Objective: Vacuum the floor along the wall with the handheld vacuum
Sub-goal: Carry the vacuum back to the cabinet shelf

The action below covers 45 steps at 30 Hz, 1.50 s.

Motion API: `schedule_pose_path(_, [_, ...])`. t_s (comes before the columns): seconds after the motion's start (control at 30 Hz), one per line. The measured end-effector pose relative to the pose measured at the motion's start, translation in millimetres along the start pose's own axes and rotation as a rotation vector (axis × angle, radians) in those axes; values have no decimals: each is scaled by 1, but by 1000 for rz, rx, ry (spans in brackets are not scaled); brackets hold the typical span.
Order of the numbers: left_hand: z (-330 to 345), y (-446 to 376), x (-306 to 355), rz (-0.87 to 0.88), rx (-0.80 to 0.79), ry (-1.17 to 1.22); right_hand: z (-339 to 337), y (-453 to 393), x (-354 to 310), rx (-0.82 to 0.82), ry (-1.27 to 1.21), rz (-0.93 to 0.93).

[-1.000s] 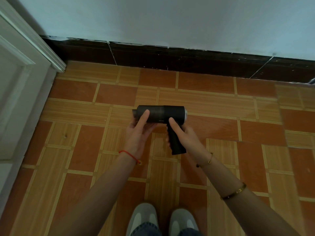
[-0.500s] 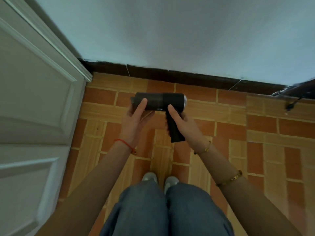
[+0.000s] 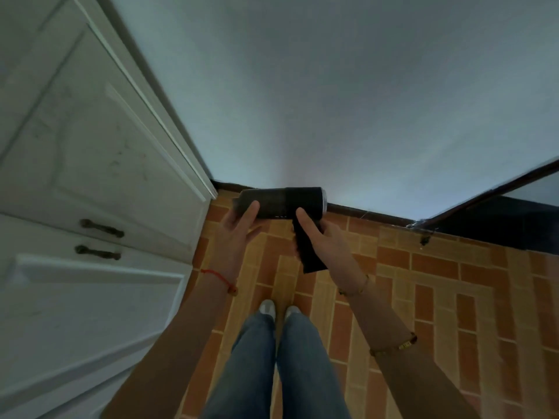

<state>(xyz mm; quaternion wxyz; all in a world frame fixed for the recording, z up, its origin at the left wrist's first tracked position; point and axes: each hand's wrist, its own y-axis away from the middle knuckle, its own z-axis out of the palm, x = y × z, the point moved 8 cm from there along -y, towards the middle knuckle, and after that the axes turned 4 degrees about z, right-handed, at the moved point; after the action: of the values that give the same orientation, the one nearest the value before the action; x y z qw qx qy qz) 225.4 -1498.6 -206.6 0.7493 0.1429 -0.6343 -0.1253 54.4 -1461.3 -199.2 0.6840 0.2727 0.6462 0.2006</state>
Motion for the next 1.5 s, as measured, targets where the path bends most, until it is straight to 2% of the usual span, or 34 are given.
schedule_pose_path(0.23, [2,70,85,5,23,1,12,91,-58,-9,-19,-5])
schedule_pose_path(0.63, [-14,114,103,43,136,-8,18,129,-76,-79,77,-65])
schedule_pose_path(0.9, [-50,161,101,25,380,111,51,137,-74,-255,190,-77])
schedule_pose_path(1.17, [-126,247,96,87,683,192,139,175,-51,-509,374,-70])
schedule_pose_path(1.33, [-178,318,82,110,856,278,204,212,-17,-617,591,-51])
schedule_pose_path(1.5, [-232,388,64,150,996,341,267,269,15,-822,585,-44])
